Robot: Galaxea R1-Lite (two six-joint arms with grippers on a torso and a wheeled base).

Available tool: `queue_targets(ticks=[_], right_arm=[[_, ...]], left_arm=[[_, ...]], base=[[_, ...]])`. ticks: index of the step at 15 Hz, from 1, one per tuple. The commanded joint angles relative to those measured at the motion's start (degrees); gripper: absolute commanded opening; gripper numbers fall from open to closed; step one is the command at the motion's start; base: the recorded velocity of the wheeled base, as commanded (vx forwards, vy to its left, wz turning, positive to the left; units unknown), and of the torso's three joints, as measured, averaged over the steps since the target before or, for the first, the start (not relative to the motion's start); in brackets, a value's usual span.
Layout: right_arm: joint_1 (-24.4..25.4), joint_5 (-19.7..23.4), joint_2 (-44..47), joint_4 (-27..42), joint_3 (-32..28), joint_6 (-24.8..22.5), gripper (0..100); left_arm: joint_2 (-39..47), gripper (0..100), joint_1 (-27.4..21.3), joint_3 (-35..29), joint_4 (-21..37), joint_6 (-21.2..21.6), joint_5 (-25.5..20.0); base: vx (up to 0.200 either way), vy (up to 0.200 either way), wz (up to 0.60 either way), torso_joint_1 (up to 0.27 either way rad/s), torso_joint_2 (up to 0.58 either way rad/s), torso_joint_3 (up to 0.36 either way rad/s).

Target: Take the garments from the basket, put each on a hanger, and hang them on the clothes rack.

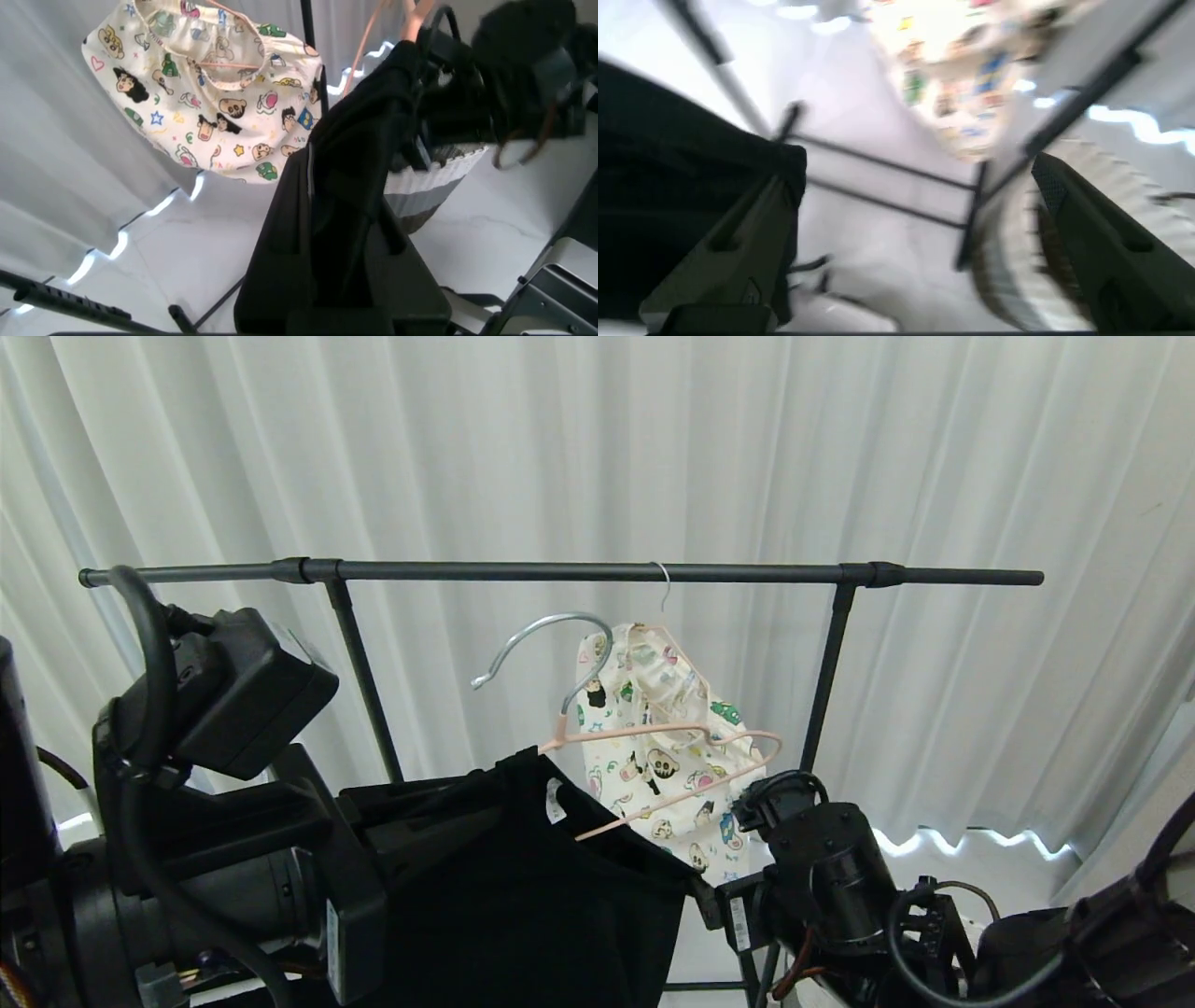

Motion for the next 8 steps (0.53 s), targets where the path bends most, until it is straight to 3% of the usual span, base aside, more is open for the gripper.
queue_targets(ticks=[1,8], right_arm=[[-3.5,-1.2,0.1,0.1,-0.1,-1.2,100],[-11.1,-2.7,-2.0,-0.1,-0.9,-4.1,100]], left_arm=[[-0.4,0,0.0,0.2,-0.1,0.0,0.0],[-0.3,0,0.1,3.7,0.3,0.0,-0.1]], base=[[0.000,0.000,0.00,0.000,0.00,0.000],[0.000,0.000,0.00,0.000,0.00,0.000]])
